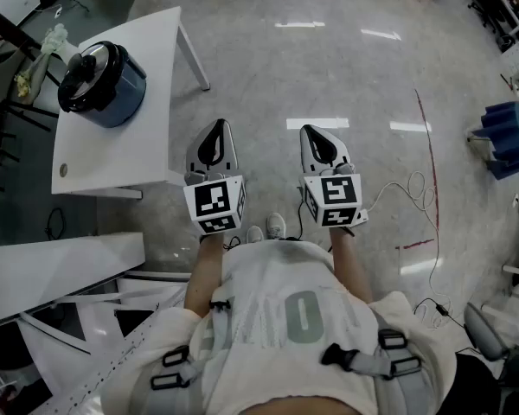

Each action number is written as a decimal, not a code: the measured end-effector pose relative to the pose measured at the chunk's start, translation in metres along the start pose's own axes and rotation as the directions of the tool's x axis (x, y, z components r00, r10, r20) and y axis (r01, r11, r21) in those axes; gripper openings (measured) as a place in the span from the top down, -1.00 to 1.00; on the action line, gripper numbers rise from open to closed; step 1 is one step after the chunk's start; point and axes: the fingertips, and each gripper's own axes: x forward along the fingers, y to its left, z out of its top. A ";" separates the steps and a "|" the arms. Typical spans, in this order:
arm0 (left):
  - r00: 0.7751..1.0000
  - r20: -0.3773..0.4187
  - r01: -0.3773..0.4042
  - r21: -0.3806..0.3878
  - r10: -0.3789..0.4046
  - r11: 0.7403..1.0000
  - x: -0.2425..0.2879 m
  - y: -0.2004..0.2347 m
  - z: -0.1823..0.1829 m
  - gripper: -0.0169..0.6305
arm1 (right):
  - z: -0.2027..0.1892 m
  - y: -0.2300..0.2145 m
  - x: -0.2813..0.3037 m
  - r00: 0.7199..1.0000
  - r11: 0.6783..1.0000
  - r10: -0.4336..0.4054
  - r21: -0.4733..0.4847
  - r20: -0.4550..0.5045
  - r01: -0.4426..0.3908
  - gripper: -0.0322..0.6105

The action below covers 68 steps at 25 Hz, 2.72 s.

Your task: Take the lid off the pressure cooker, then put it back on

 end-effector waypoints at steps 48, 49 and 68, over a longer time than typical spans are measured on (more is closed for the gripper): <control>0.994 0.005 -0.113 -0.077 0.114 0.991 0.287 0.148 0.013 0.89 | 0.063 -0.053 0.318 0.977 0.979 0.182 -0.067 -0.109 -0.190 0.88; 0.992 0.005 -0.125 -0.082 0.126 0.989 0.300 0.159 0.013 0.89 | 0.070 -0.054 0.336 0.976 0.978 0.187 -0.076 -0.110 -0.196 0.88; 0.770 0.005 -0.622 -0.219 0.639 0.752 0.303 0.353 0.013 0.89 | 0.153 0.117 0.547 0.715 0.676 0.687 -0.247 -0.129 -0.694 0.88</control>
